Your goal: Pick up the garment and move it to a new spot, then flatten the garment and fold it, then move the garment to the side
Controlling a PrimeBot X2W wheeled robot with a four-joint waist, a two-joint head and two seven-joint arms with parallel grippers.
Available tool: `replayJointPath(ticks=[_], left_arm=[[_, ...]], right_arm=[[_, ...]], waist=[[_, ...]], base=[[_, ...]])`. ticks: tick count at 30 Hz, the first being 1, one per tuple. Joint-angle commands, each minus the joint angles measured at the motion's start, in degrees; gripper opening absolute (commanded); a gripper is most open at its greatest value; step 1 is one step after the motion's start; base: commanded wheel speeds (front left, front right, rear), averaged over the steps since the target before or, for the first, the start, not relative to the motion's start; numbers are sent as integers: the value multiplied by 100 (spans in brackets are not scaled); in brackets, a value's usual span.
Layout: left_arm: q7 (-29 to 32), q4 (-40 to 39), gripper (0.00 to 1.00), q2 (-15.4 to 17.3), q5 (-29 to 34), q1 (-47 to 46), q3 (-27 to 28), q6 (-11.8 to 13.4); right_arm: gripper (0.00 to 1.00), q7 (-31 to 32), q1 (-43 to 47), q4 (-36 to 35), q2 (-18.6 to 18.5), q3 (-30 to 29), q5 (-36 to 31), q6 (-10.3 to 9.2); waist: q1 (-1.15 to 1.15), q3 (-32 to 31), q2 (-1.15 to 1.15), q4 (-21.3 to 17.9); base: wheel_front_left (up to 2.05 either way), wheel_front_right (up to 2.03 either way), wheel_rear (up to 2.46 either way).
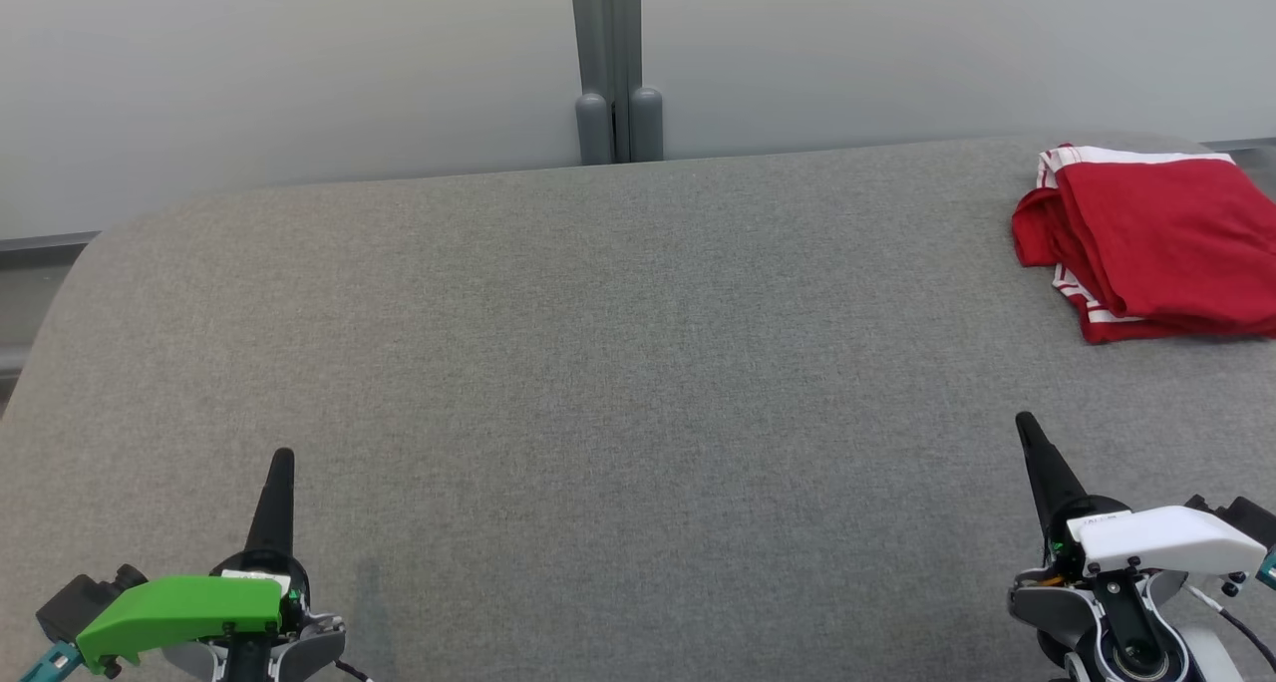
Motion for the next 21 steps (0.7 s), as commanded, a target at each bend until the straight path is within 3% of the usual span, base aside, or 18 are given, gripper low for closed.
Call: replayJointPath(ticks=[1, 21], left_arm=[[33, -2, 0, 36, -127, -131, 44, -60], [278, 110, 0, 9, -969, -308, 212, -129]], right_arm=[[0, 34, -118, -3, -6, -33, 142, 3], [0, 273, -210, 32, 27, -209, 924, 2]], waist=[[0, 3, 0, -1], [0, 51, 0, -12]], base=[[0, 0, 0], [0, 0, 0]])
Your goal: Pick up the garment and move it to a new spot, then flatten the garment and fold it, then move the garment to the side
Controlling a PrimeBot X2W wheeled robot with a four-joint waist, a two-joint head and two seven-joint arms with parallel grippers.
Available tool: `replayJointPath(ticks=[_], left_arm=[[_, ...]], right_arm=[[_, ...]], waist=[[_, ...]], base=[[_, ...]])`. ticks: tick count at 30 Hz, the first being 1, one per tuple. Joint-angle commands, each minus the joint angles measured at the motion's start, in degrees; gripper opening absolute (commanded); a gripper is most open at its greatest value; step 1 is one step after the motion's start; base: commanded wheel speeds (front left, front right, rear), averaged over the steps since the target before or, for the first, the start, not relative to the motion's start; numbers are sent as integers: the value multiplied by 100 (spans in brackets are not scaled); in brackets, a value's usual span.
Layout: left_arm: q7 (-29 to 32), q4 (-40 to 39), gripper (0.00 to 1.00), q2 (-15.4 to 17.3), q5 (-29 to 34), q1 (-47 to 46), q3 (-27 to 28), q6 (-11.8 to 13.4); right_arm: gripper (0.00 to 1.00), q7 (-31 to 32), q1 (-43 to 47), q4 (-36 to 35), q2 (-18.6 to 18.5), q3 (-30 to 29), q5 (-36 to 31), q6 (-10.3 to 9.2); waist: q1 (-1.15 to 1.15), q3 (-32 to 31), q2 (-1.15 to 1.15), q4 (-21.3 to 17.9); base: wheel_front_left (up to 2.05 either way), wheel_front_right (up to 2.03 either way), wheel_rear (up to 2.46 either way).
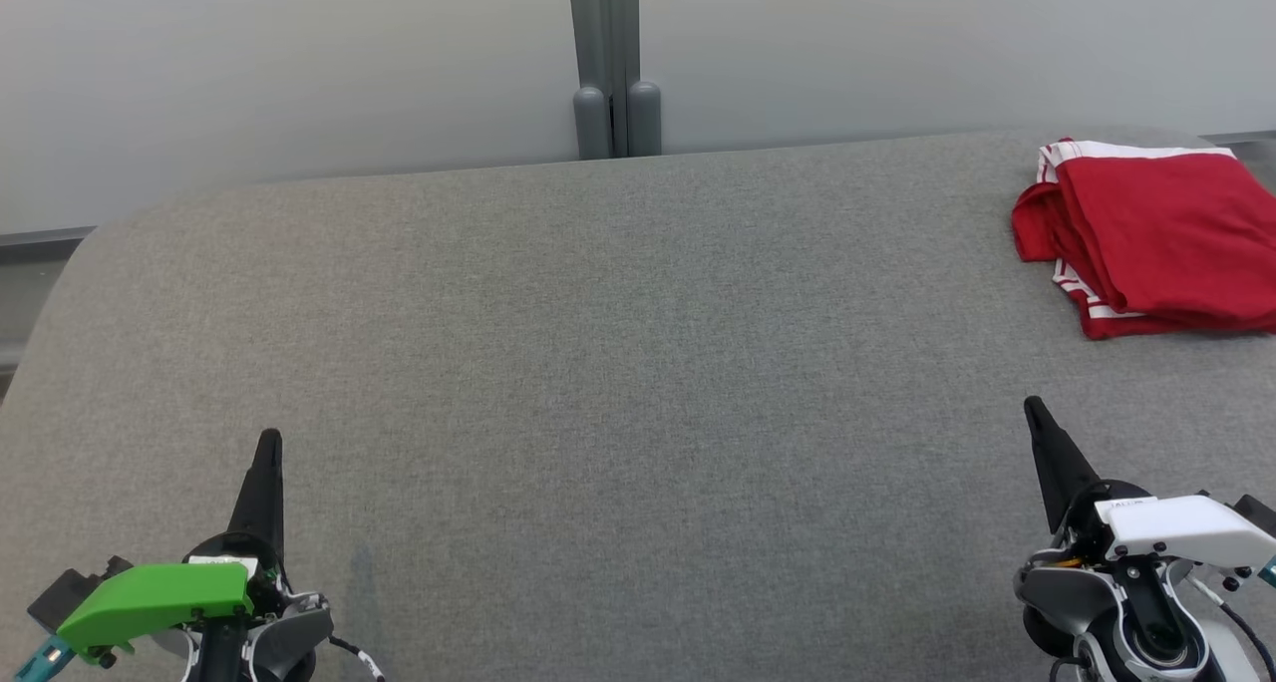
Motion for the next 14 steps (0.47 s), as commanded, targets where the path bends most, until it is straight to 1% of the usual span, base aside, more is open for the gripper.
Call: replayJointPath(ticks=[1, 8, 14], left_arm=[[37, 22, 0, 17, -128, -125, 39, -39], [111, 54, 0, 8, -398, -182, 98, -66], [124, 50, 0, -8, -344, -169, 110, -64]], right_arm=[[0, 44, -84, 8, 4, -30, 109, 2], [0, 127, -115, 21, 16, -88, 361, 2], [0, 122, -100, 19, 24, -97, 320, 2]], waist=[[0, 3, 0, -1], [0, 20, 0, -5], [0, 20, 0, -5]], base=[[0, 0, 0], [0, 0, 0], [0, 0, 0]])
